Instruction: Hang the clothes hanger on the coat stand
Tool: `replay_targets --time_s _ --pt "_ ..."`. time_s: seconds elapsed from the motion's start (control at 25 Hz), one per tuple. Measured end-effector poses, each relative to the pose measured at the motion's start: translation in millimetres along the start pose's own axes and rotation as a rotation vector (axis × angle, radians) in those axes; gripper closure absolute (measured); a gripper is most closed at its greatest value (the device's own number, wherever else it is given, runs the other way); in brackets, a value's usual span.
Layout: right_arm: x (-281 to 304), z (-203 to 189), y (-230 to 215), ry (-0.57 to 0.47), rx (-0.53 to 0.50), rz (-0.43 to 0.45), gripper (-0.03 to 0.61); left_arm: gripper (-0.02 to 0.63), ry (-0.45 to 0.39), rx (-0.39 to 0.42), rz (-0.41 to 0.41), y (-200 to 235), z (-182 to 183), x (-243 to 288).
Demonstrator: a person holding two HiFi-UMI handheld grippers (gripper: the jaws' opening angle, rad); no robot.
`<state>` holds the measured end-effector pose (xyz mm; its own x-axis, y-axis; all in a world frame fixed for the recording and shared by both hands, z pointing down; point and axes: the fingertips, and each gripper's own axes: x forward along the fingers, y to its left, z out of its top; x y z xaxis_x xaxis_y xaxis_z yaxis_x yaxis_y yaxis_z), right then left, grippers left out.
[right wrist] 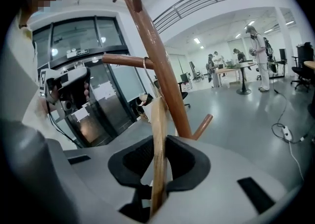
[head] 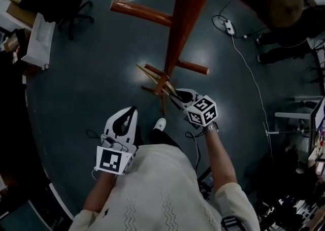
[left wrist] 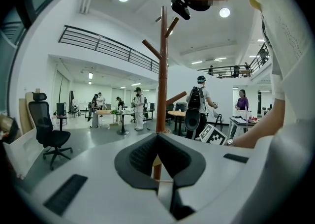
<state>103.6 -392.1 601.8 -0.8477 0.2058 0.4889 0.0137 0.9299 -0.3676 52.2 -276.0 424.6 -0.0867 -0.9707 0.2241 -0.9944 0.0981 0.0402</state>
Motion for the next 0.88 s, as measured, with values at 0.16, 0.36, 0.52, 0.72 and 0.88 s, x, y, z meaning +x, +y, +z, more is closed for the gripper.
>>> replay_targets --time_s 0.16,0.36,0.52,0.72,0.88 --pt "-2 -1 -9 0.035 -0.029 -0.072 0.508 0.601 0.006 -0.005 -0.002 0 -2 -2" --pt "-8 2 -18 0.041 -0.121 -0.183 0.505 0.601 -0.004 -0.016 -0.013 1 -5 -2" --pt "-17 10 -16 0.038 -0.258 -0.304 0.503 0.601 -0.006 -0.017 -0.015 4 -4 -4" --pt "-33 18 -10 -0.046 -0.188 -0.314 0.464 0.601 -0.013 -0.024 -0.014 7 -3 -7" --pt "-52 22 -6 -0.093 -0.135 -0.337 0.440 0.601 -0.017 -0.024 -0.025 6 -4 -13"
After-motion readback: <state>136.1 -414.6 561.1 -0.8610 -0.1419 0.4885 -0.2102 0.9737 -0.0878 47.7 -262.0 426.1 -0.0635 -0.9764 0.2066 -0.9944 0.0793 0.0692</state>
